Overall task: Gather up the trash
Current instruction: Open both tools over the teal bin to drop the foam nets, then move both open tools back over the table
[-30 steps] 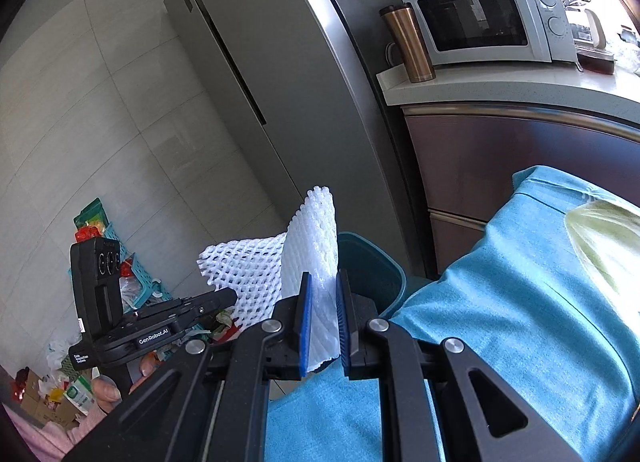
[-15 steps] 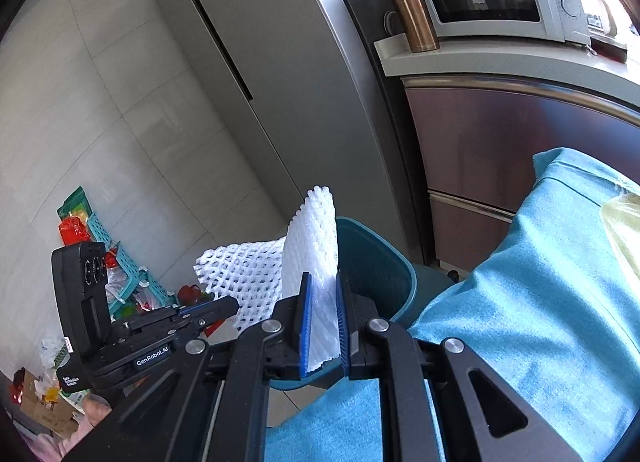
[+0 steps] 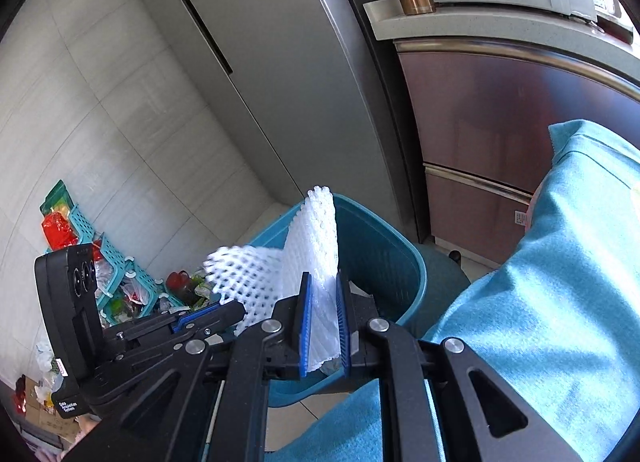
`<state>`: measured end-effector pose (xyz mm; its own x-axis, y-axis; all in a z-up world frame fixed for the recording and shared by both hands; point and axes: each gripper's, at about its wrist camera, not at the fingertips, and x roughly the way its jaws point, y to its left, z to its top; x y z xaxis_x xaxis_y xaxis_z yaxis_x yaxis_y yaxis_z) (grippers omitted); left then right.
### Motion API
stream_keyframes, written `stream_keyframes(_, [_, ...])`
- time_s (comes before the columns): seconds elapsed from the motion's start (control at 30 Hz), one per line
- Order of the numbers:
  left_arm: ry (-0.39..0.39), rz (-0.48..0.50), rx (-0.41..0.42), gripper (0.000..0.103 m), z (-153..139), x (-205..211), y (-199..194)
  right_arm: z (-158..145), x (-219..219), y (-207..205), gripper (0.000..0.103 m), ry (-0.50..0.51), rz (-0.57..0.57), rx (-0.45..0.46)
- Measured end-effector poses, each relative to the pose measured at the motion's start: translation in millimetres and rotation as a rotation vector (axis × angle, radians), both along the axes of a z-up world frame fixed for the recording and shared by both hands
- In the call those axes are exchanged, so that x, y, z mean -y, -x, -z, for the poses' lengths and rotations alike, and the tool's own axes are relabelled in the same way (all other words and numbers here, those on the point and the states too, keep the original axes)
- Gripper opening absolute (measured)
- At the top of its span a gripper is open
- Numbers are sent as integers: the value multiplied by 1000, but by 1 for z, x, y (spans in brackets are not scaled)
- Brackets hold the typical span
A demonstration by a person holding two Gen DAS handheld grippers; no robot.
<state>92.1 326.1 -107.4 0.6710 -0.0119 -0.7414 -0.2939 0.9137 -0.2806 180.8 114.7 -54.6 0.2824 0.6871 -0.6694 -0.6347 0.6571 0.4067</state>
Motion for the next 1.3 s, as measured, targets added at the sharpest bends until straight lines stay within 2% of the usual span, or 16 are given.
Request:
stream_keyframes(0.2, [21,0,-28,8,14,1,-15,12,-5,-7,17,22,12,-51])
stream_keyframes(0.37, [21,9,-28,8,18,3,-15,13,4,-5,20,9,18,-45])
stream_keyframes(0.53, [16,22,-5,13,13,8,-8,13,15,-2,20,-13,24,-49])
stream_keyframes(0.7, [7,50,45,23,-2,18,4,4,31,6,22,-35,16,-23])
stream_keyframes(0.8, [-3,86,83,29,-14,31,9,-6,45,14,24,-56,19,10])
stream_keyframes(0.87, [1,119,106,40,-22,40,12,-13,59,21,24,-70,24,38])
stream_keyframes(1.07, [-2,248,170,48,-44,84,13,-24,113,45,31,-78,75,100])
stream_keyframes(1.3, [-19,443,188,54,-56,158,4,-29,191,77,38,-72,208,141])
